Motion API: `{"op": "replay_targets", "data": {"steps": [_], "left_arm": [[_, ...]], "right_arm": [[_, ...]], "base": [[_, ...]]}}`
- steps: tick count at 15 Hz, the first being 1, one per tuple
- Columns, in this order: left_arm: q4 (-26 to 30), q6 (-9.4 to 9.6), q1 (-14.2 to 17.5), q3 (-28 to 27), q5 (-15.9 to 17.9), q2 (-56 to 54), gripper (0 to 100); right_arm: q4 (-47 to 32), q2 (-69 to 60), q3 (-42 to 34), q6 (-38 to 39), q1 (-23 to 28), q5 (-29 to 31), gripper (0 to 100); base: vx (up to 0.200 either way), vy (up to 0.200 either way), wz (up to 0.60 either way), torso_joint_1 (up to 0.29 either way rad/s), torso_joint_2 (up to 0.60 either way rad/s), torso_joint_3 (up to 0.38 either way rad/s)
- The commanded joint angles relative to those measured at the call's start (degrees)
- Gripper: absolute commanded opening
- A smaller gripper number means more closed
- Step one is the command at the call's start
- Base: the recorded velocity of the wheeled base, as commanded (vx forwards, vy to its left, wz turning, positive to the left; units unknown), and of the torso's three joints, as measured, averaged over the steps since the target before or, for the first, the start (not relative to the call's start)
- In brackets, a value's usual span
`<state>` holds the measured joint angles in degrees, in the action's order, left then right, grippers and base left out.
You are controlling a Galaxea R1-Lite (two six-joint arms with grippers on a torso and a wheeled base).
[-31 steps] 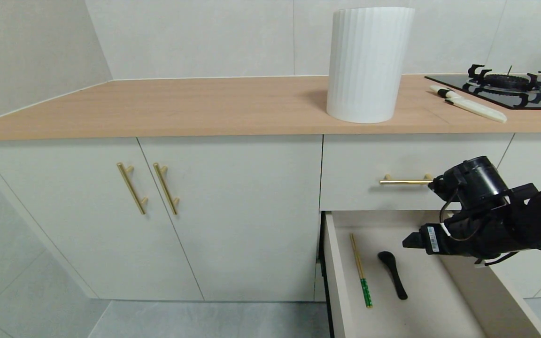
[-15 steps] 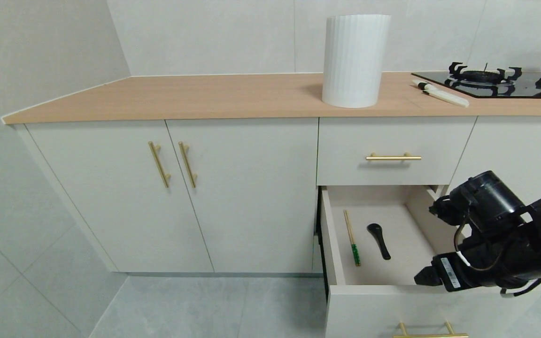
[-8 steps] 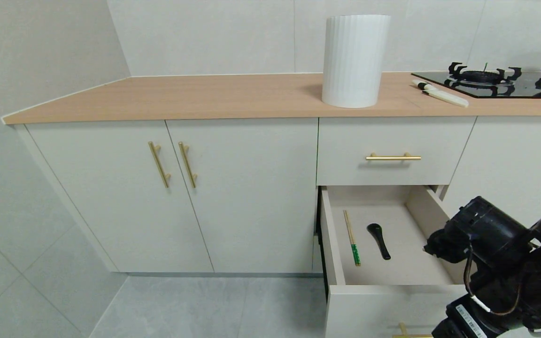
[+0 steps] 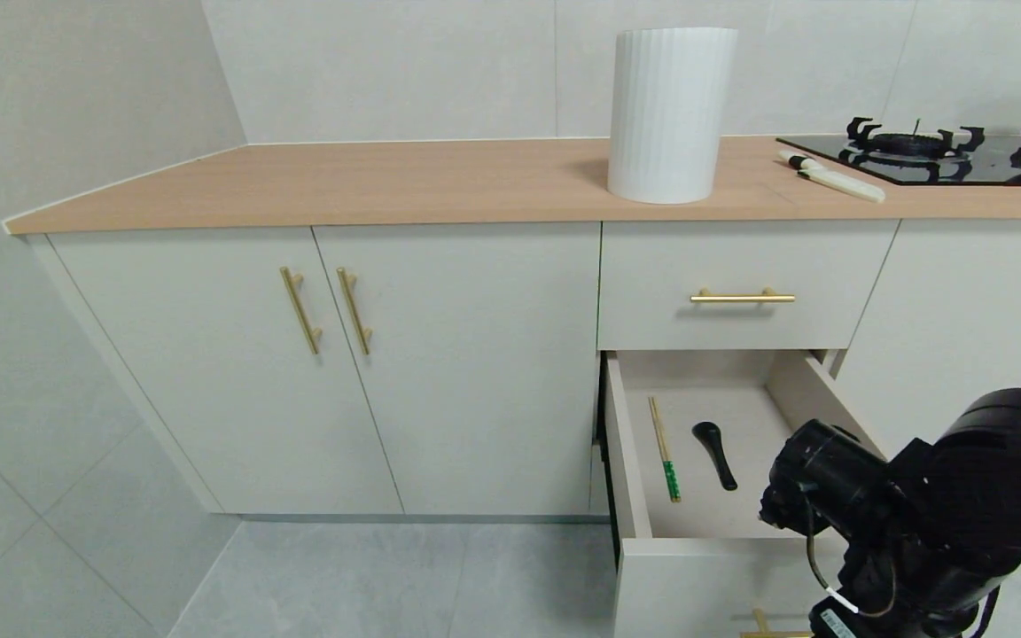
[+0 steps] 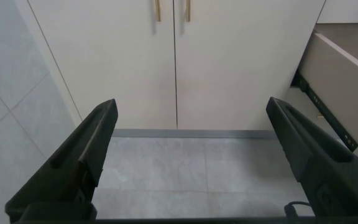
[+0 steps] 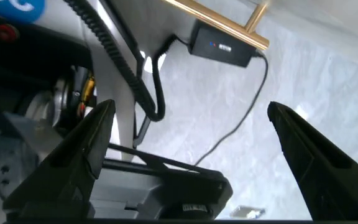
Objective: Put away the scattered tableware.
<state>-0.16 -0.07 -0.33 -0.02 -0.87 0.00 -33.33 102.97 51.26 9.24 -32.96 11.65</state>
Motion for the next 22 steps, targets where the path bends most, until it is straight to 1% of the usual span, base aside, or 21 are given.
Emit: {"op": "replay_targets", "data": {"steps": [1, 7, 9, 12, 15, 18, 22], "left_arm": [[0.0, -0.01, 0.0, 0.0, 0.0, 0.0, 100], [0.0, -0.01, 0.0, 0.0, 0.0, 0.0, 100], [0.0, -0.01, 0.0, 0.0, 0.0, 0.0, 100], [0.0, -0.01, 0.0, 0.0, 0.0, 0.0, 100], [0.0, -0.01, 0.0, 0.0, 0.0, 0.0, 100], [0.0, -0.01, 0.0, 0.0, 0.0, 0.0, 100], [0.0, -0.01, 0.0, 0.0, 0.0, 0.0, 100]], "right_arm": [[0.7, 3.3, 1.1, 0.4, 1.1, 0.0, 100], [2.0, 6.6, 6.5, 7.6, 2.8, 0.1, 100], [2.0, 6.7, 7.2, 8.0, 3.1, 0.1, 100], [6.6, 7.2, 7.8, 8.2, 4.8, 0.7, 100], [8.3, 8.3, 9.3, 8.2, 5.3, 1.6, 100], [8.4, 11.4, 15.9, 7.8, 7.7, 2.3, 100], [8.3, 16.6, 23.7, 7.5, 9.5, 2.4, 100]], "base": [[0.000, 0.000, 0.00, 0.000, 0.00, 0.000], [0.000, 0.000, 0.00, 0.000, 0.00, 0.000], [0.000, 0.000, 0.00, 0.000, 0.00, 0.000], [0.000, 0.000, 0.00, 0.000, 0.00, 0.000], [0.000, 0.000, 0.00, 0.000, 0.00, 0.000], [0.000, 0.000, 0.00, 0.000, 0.00, 0.000], [0.000, 0.000, 0.00, 0.000, 0.00, 0.000]]}}
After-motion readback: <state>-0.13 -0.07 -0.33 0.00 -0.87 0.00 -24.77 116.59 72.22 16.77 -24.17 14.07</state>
